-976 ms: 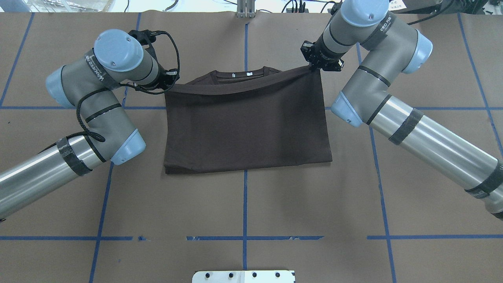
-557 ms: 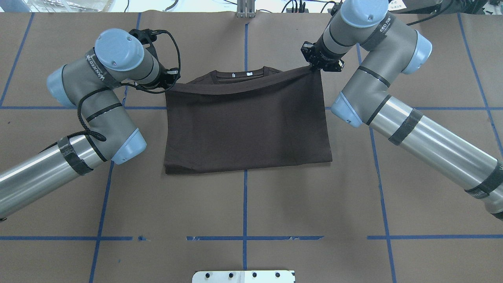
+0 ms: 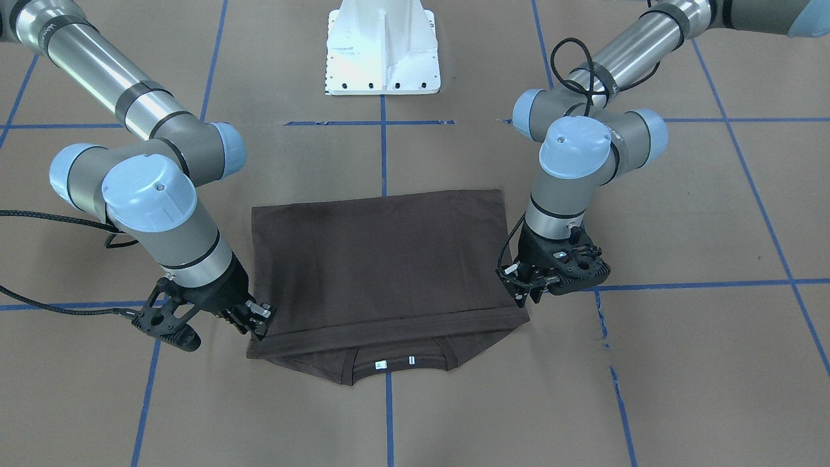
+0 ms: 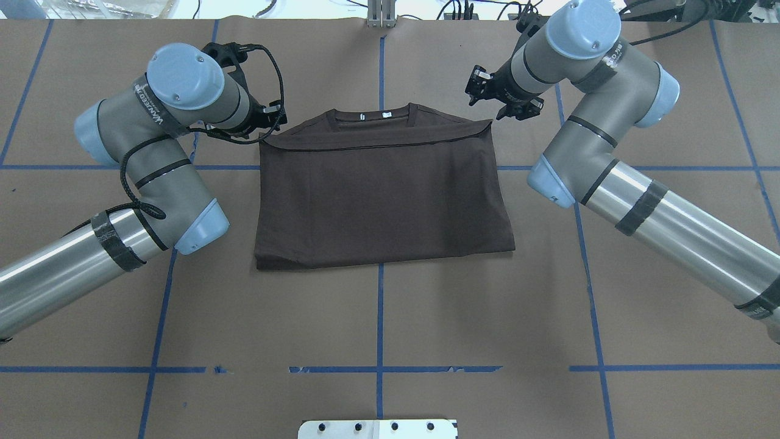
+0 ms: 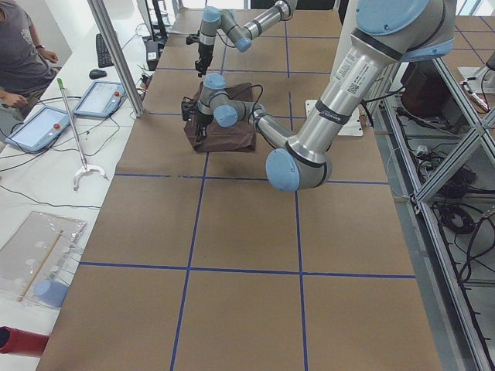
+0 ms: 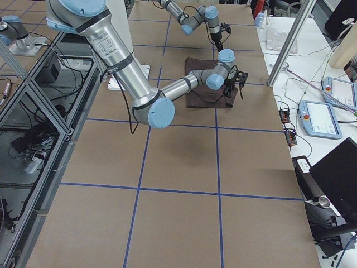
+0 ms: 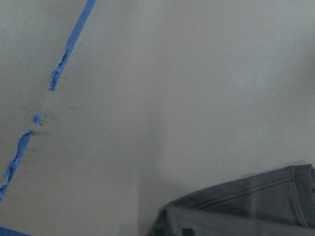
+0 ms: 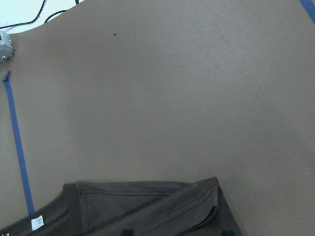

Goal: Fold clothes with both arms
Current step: 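Open both grippers and raise them off the folded hem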

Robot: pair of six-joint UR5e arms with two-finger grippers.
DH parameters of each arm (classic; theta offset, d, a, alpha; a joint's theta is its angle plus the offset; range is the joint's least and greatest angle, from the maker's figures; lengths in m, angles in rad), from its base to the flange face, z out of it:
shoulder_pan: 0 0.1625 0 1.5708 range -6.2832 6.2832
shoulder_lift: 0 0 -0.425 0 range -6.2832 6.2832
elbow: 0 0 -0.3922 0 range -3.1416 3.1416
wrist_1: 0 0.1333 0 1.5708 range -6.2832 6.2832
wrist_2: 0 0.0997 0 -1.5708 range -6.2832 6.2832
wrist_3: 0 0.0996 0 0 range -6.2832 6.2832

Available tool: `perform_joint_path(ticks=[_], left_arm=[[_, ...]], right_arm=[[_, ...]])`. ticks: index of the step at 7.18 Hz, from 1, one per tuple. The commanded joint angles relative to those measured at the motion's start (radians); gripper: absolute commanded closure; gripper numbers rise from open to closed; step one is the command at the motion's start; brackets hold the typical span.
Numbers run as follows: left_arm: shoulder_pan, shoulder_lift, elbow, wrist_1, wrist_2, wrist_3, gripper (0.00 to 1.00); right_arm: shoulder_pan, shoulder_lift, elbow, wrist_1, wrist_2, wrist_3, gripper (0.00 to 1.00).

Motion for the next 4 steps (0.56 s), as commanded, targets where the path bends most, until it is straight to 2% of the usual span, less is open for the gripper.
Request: perform_joint_path(ticks=[1, 2, 3, 4], left_arm=[[-0.001, -0.009, -0.014, 0.005, -0.006, -0.001, 0.0], [-0.001, -0.012, -0.031, 0.011, -0.009, -0.007, 0.0], [0.001, -0.013, -0.032, 0.013, -0.009, -0.012, 0.0], [0.001, -0.013, -0.037, 0.015, -0.008, -0.012, 0.0]], right_arm=[[-0.001, -0.076, 0.073, 0.045, 0.006, 0.003, 0.0], [-0.026, -0.171, 0.168, 0.038, 0.004, 0.003, 0.0], [-0.084, -0.272, 0.303, -0.026, -0.009, 0.004, 0.0], [-0.152, -0.311, 0.407, -0.144, -0.041, 0.004, 0.0]])
